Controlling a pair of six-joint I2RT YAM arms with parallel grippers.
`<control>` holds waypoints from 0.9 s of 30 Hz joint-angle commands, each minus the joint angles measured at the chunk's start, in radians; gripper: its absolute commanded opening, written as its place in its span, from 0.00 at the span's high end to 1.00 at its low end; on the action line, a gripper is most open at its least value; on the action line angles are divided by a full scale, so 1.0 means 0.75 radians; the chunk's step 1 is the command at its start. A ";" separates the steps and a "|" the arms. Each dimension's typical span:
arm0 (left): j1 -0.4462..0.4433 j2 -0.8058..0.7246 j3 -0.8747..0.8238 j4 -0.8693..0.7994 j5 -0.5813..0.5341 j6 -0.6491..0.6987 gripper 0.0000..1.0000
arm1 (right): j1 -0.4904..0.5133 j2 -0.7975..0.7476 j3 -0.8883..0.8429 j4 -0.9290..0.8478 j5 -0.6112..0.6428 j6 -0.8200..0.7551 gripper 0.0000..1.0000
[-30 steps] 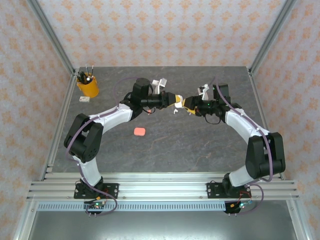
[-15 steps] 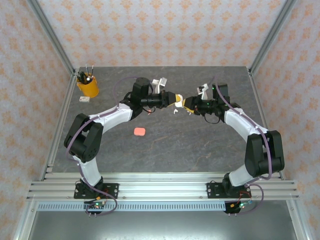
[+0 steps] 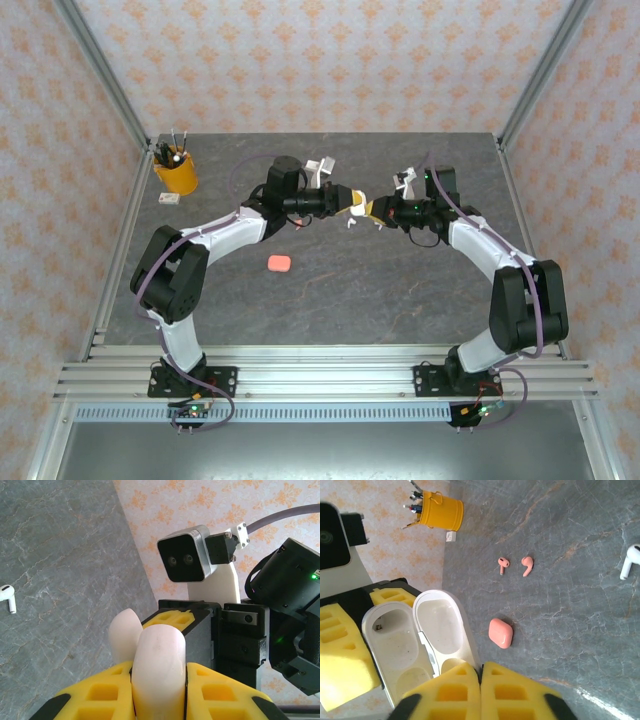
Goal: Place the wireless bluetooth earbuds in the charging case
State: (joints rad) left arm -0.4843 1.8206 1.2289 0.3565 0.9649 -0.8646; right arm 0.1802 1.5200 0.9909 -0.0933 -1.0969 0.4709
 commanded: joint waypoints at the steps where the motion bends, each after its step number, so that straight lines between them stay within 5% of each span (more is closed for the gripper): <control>1: -0.024 0.009 0.047 0.035 0.037 0.005 1.00 | -0.003 0.005 0.031 0.034 -0.007 -0.015 1.00; 5: -0.023 0.007 0.045 0.013 0.015 0.015 0.95 | -0.003 -0.001 0.037 0.022 0.009 -0.013 1.00; 11: -0.019 -0.009 0.046 -0.045 -0.051 0.049 0.57 | -0.002 -0.016 0.067 -0.075 0.080 -0.057 1.00; 17: 0.042 -0.078 0.069 -0.179 -0.090 0.144 0.30 | -0.001 0.010 0.119 -0.202 0.146 -0.142 1.00; 23: 0.133 -0.107 0.264 -0.643 -0.035 0.430 0.11 | 0.031 0.099 0.263 -0.375 0.202 -0.337 1.00; 27: 0.170 -0.032 0.517 -1.136 0.048 0.781 0.10 | 0.066 0.209 0.430 -0.531 0.209 -0.541 1.00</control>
State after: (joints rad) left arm -0.3637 1.8000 1.5070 -0.1802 0.9333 -0.5053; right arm 0.2108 1.6405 1.2385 -0.3870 -0.9588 0.2111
